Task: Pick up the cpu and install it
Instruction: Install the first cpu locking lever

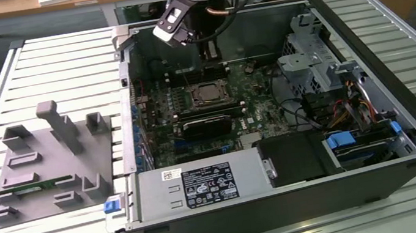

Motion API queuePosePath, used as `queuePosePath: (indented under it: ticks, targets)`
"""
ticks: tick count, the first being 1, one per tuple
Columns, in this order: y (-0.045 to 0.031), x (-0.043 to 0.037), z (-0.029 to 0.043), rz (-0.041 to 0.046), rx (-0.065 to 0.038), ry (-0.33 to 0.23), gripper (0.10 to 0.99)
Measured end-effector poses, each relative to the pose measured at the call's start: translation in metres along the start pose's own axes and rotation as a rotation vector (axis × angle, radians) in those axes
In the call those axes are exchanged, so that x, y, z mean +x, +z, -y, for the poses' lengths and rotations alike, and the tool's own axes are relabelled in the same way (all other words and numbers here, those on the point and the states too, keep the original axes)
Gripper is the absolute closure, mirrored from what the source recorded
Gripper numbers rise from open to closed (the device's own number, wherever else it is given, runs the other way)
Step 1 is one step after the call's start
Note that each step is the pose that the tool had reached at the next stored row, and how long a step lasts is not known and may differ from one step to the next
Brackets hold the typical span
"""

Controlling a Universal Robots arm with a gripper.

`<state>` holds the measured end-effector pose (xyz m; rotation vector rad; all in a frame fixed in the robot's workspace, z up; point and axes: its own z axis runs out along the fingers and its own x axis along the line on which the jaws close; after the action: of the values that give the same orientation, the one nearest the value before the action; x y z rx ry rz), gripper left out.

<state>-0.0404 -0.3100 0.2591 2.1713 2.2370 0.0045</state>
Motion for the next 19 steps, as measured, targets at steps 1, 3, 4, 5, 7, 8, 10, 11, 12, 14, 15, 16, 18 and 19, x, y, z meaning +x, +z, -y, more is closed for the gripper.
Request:
queuePosePath:
  ticks: [1,3,4,5,7,8,10,11,12,14,15,16,18,19]
  targets:
    - [-0.0018,0.0000,0.0001,-0.0001,0.000,0.000,0.980]
    - [-0.0070,-0.0001,0.0000,-0.0001,0.000,0.000,0.980]
    - [-0.0097,-0.0001,0.0000,-0.0001,0.000,0.000,0.980]
    - [-0.0125,-0.0002,-0.0001,-0.0002,0.000,0.000,0.980]
    - [-0.0183,-0.0003,-0.0002,0.0000,0.000,0.000,0.980]
    - [-0.0215,-0.0003,-0.0002,-0.0001,0.000,0.000,0.980]
    - [-0.0275,-0.0004,-0.0003,0.0000,0.000,0.000,0.980]
    - [-0.0290,-0.0004,-0.0004,-0.0001,0.000,0.000,0.980]
    - [-0.0291,-0.0004,-0.0003,-0.0002,0.000,-0.002,0.980]
    - [-0.0291,-0.0004,-0.0002,-0.0008,-0.001,-0.030,0.980]
    - [-0.0292,-0.0004,-0.0002,-0.0010,-0.001,-0.048,0.980]
    - [-0.0292,-0.0004,-0.0002,-0.0013,-0.001,-0.066,0.980]
    - [-0.0290,-0.0004,-0.0002,-0.0020,-0.002,-0.104,0.980]
    - [-0.0289,-0.0004,-0.0002,-0.0023,-0.002,-0.122,0.980]
